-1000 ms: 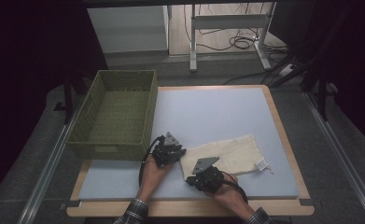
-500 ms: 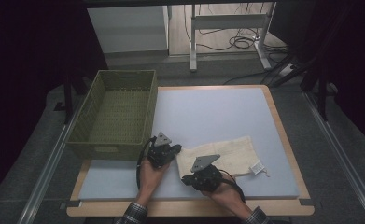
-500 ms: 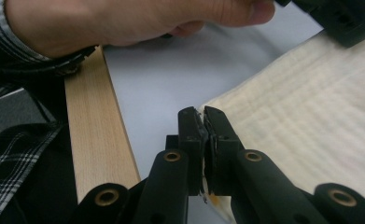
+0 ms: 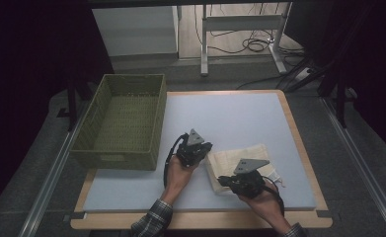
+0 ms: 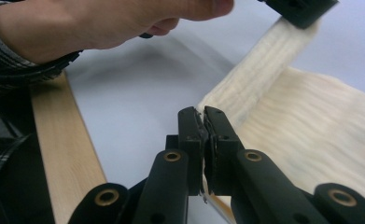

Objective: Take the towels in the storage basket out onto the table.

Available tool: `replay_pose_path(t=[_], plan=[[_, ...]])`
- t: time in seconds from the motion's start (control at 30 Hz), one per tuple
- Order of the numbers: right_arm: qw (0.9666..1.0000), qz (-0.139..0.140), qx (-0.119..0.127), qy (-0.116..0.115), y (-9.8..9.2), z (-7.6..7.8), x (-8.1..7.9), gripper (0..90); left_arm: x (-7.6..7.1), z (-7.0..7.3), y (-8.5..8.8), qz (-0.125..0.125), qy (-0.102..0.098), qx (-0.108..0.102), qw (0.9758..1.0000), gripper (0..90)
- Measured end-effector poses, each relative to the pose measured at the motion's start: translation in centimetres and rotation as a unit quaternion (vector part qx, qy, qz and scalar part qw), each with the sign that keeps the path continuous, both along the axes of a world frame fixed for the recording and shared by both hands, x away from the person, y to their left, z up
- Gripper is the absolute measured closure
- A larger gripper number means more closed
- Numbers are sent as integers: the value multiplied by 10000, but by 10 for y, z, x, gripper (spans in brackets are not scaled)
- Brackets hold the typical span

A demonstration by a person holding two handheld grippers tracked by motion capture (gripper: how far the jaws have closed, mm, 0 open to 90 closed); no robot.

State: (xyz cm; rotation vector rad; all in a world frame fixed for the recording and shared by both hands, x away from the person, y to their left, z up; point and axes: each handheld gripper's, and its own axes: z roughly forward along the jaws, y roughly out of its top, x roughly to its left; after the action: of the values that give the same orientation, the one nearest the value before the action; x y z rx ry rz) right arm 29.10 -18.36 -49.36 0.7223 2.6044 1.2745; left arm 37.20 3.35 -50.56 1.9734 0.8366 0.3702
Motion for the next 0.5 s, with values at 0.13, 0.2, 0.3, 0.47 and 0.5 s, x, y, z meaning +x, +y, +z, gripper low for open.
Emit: replay_pose_path(t=[0.13, 0.2, 0.3, 0.47, 0.5], plan=[[9997, -218, 65, 20, -21, 2, 3, 862, 9, 2, -18, -120, -4, -16, 9999, 869], [9994, -321, 96, 26, -31, 3, 5, 862, 15, 1, -30, -206, -6, -6, 9998, 869], [9988, -466, 143, 13, -44, 4, 6, 862, 20, 2, -43, -306, -20, 16, 9995, 868], [9973, -688, 236, 64, -67, 7, 7, 862, 27, 7, -66, -493, -89, 107, 9987, 868], [9970, -730, 266, 68, -72, 7, 7, 862, 28, 8, -70, -525, -101, 113, 9985, 867]])
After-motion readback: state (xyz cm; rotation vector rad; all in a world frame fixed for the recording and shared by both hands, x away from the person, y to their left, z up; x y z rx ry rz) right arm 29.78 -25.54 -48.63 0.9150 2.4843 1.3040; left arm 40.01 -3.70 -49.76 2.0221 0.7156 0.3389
